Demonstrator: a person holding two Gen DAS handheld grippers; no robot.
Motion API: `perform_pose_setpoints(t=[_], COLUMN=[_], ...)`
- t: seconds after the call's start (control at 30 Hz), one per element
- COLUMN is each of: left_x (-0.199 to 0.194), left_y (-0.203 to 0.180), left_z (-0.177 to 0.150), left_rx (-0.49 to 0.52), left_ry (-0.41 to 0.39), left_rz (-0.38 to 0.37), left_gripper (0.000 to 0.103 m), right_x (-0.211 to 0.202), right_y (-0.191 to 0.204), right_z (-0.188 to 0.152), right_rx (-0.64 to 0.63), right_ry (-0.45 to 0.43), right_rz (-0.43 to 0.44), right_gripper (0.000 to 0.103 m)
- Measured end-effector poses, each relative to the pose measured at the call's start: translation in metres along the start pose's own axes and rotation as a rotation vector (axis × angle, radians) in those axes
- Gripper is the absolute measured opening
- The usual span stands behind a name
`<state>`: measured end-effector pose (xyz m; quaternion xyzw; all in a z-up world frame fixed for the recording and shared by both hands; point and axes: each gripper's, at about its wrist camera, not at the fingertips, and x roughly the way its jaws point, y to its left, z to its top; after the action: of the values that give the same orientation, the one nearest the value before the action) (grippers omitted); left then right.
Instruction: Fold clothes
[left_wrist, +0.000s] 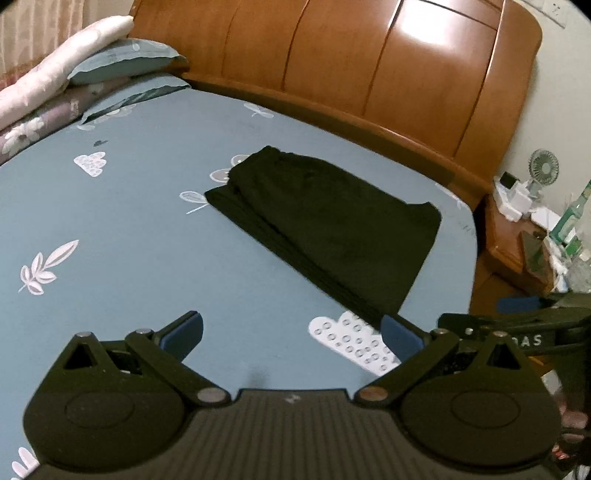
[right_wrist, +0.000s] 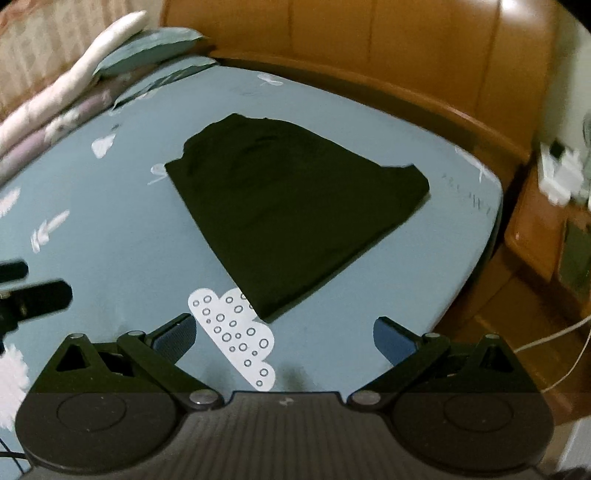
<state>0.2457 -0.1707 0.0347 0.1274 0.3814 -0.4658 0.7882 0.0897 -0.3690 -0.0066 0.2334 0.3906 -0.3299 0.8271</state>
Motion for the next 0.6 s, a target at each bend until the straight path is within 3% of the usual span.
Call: perform_pose_setpoints(t=[0.13,0.6], left_x=[-0.006,0.000], left_y=[-0.007,-0.027], left_z=[0.005,0.009], left_rx=[-0.023,-0.013], left_ry=[-0.011,0.039], left_rz=[-0.002,0.018], left_gripper=[0.102,0.102], right_x=[0.000,-0.016], right_y=[-0.011,-0.013], right_z=[0.004,0.008], right_rx=[0.049,-0.025], right_ry=[0.015,-0.025], right_rz=[0.030,-0.021], right_gripper=[0.103,0.103])
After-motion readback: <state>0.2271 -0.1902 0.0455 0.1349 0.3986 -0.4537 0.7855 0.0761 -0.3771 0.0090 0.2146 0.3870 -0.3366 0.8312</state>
